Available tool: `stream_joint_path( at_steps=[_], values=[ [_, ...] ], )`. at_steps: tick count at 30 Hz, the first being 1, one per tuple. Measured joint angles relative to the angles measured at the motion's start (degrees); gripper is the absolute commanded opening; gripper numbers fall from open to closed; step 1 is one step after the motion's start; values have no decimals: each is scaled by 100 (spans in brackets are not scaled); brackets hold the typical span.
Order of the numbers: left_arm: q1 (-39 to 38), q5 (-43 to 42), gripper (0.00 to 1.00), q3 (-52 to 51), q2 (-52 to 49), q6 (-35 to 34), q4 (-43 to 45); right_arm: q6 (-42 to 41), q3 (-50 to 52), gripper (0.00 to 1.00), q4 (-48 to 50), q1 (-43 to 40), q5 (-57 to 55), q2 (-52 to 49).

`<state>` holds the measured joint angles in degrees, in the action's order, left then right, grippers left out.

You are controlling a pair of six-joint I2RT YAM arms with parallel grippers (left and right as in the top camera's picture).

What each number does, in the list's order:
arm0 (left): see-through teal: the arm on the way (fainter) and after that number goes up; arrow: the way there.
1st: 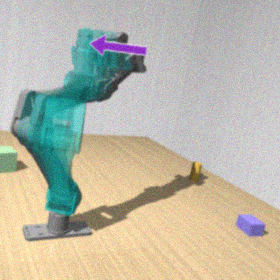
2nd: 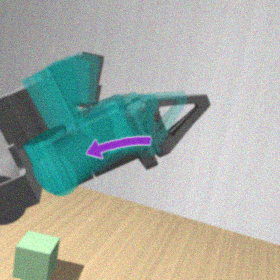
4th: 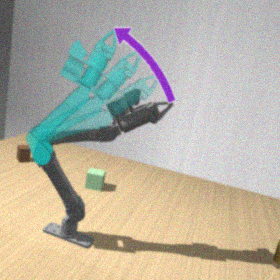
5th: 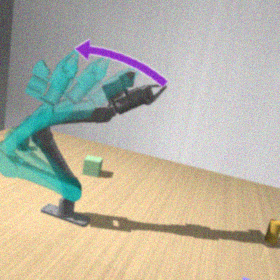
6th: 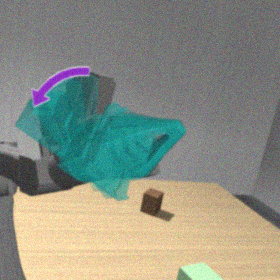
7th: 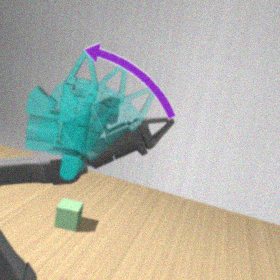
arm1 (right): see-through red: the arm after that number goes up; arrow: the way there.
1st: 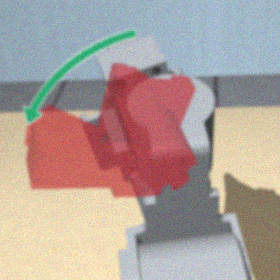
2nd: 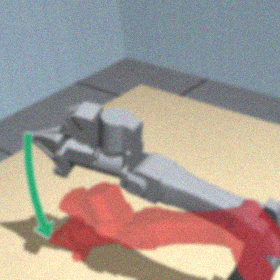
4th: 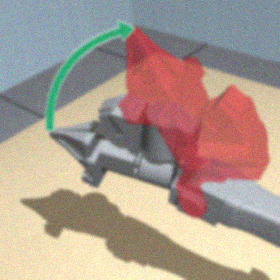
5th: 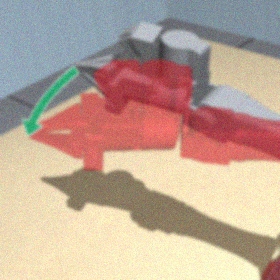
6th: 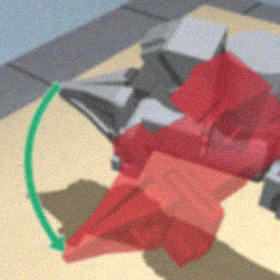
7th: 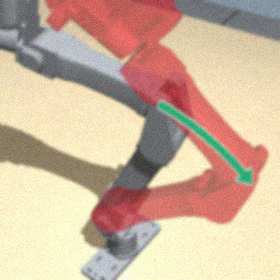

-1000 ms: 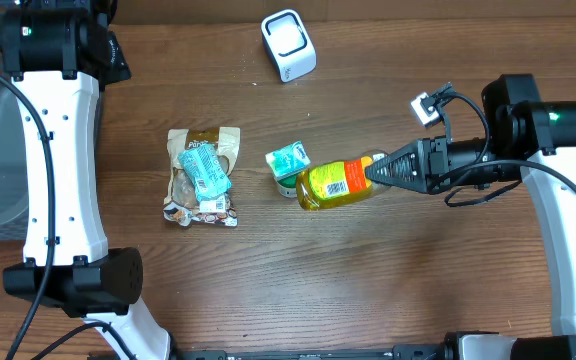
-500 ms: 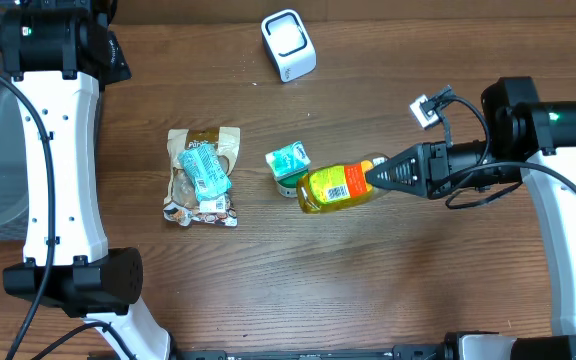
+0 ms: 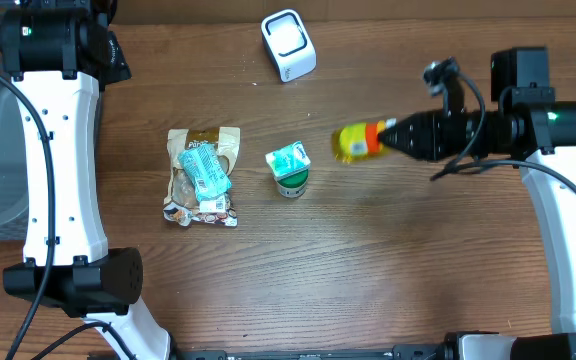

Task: Scan the item barcode
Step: 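Carry the yellow bottle to the white scanner and hold it there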

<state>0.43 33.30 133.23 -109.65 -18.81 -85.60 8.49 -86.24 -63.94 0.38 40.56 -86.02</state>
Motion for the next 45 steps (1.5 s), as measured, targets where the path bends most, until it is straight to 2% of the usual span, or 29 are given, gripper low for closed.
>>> stream_joint_path(
  at_steps=[6,10,14,20,27,31,45],
  values=[
    [0,0,100,0,0,-2,0,-852,-116,5,828,326,-1427,-44],
    [0,0,100,0,0,-2,0,-977,-675,5,1200,1207,-2900,-98],
    [0,0,100,0,0,0,0,-643,-1040,5,2295,2299,-4474,-98],
    [0,0,100,0,0,0,0,374,-1128,5,3390,3224,-5836,-387],
    [0,0,99,0,0,-2,0,1523,-1139,5,3733,3307,-6415,-1620],
    [-2,0,100,0,0,-2,0,1805,-1123,4,3718,3307,-6463,-2157],
    [0,0,99,0,0,-2,0,1976,-1097,4,3519,3314,-6568,-2210]
  ],
)
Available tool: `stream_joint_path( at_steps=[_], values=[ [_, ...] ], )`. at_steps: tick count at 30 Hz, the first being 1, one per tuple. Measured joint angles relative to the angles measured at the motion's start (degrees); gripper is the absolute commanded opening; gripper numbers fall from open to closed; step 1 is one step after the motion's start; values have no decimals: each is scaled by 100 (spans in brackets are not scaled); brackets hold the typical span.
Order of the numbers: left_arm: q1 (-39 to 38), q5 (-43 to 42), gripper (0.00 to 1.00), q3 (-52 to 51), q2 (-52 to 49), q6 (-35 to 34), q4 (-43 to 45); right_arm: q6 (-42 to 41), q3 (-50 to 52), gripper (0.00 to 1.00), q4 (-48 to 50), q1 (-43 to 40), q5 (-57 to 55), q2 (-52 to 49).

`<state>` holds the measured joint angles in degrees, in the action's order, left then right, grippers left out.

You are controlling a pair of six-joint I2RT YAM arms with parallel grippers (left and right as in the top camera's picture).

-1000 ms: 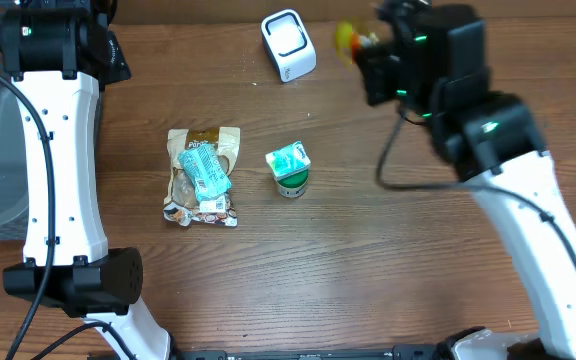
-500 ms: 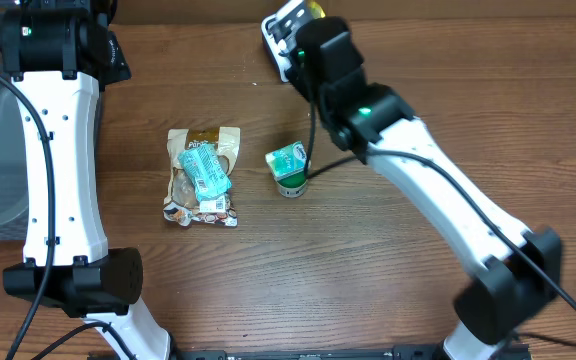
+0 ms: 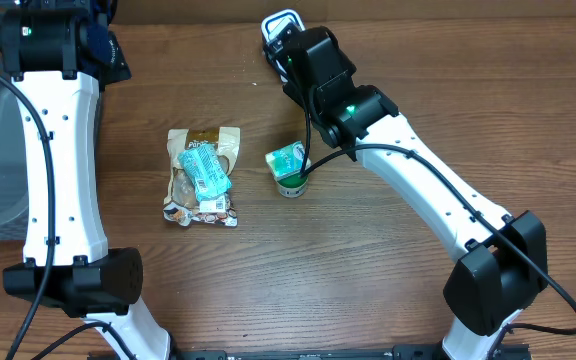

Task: Scan the item barcode
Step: 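Carry the yellow bottle to the white scanner and hold it there, then move the yellow bottle to the right side and set it down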

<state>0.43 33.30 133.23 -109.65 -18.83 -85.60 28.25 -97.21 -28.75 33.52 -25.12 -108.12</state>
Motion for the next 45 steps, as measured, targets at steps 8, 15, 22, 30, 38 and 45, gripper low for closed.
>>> stream_joint_path(
  at_steps=[8,15,22,30,38,45],
  values=[
    [0,0,100,0,0,0,2,-109,0,4,772,-83,111,0],
    [0,0,99,0,0,0,0,452,0,4,1394,-203,243,-155],
    [-2,0,99,0,0,2,0,1156,-2,4,1980,-199,175,-756],
    [0,0,99,0,0,0,0,1377,-2,4,2253,-199,87,-1113],
    [0,0,99,0,0,2,0,1401,-2,4,2570,-199,74,-1563],
    [0,0,99,0,0,2,0,1403,-2,4,3154,-199,-2,-1624]
  ],
)
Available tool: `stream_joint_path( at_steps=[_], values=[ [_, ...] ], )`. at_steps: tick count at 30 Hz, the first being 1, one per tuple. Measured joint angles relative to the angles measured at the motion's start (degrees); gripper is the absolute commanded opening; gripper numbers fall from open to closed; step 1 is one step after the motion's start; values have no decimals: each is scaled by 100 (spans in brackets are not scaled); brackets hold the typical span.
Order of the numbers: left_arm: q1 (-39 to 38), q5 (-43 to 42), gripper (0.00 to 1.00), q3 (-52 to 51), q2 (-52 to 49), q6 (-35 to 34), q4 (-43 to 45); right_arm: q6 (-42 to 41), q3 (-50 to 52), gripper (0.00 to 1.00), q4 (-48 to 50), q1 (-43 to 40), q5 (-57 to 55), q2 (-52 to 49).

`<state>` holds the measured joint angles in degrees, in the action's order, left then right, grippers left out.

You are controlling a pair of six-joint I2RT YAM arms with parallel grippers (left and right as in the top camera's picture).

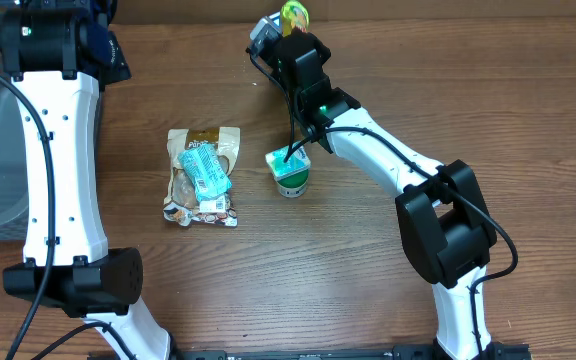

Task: Scan the item barcode
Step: 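Move the yellow bottle to the right side and set it down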

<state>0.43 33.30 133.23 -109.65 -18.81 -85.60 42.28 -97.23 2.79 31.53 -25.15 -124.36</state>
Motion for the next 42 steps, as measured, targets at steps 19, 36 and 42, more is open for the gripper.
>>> stream_joint_path(
  at_steps=[19,36,42],
  values=[
    [0,0,100,0,0,-2,-2,-1749,-13,4,-2153,-271,-584,1777],
    [0,0,100,0,0,0,0,-5230,-66,5,-6889,-2658,824,2334],
    [0,0,100,0,0,0,2,-5698,-59,11,-7145,-3423,1707,2243]
  ],
)
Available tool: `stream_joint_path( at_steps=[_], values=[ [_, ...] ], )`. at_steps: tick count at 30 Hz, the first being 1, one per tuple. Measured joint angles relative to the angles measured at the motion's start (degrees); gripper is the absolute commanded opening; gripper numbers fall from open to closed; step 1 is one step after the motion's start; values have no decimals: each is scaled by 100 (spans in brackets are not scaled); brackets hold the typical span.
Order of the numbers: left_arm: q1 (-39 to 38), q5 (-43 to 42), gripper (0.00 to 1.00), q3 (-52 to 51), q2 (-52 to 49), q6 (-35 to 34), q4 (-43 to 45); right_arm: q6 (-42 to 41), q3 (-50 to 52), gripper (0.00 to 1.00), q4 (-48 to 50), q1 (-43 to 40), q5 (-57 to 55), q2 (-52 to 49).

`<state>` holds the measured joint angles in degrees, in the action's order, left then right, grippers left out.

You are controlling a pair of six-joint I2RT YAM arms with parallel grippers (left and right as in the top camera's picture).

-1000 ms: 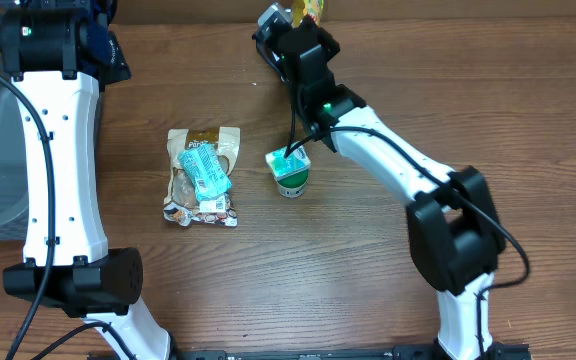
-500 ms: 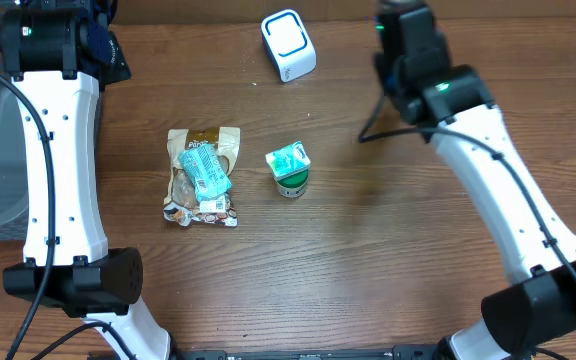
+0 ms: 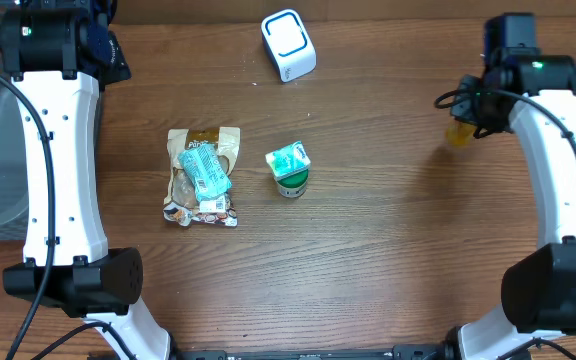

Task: Scan the item barcode
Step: 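Move the yellow bottle to the right side and set it down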

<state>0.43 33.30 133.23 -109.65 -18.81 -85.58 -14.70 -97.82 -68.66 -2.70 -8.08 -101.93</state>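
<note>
The white barcode scanner (image 3: 288,45) stands at the back of the wooden table, its blue-rimmed face up. In the overhead view my right gripper (image 3: 460,128) is far off to the scanner's right. It points down, shut on a small yellow item (image 3: 458,134), most of which the wrist hides. My left arm (image 3: 58,150) runs along the left side; its gripper is out of view.
A green cup with a teal lid (image 3: 289,170) sits mid-table. Left of it lies a snack bag (image 3: 203,190) with a teal packet on top. A grey mesh basket stands at the left edge.
My right gripper was over the scanner at the back with the yellow item. It is now at the right side of the table, still holding the item. The scanner is uncovered again.
First my right gripper held the yellow item right of centre. Then the arm reached across to the scanner and covered it. Later the item was at the scanner's far edge. Now the arm is at the right with the item; the left arm has stayed put.
</note>
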Motion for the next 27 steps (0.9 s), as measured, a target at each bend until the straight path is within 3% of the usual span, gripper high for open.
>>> stream_joint_path(
  at_steps=[14,20,21,24,27],
  values=[
    [0,0,100,0,0,-2,-2,-20,970,11,507,-181,490,-122],
    [0,0,100,0,0,0,-2,-13,1338,20,813,-181,494,-122],
    [0,0,99,0,0,-2,0,-11,1375,23,855,-181,492,-125],
    [0,0,100,0,0,0,-2,-24,1447,51,962,-181,492,-125],
    [0,0,99,0,0,-2,0,-42,1515,68,1056,-181,503,-125]
  ],
)
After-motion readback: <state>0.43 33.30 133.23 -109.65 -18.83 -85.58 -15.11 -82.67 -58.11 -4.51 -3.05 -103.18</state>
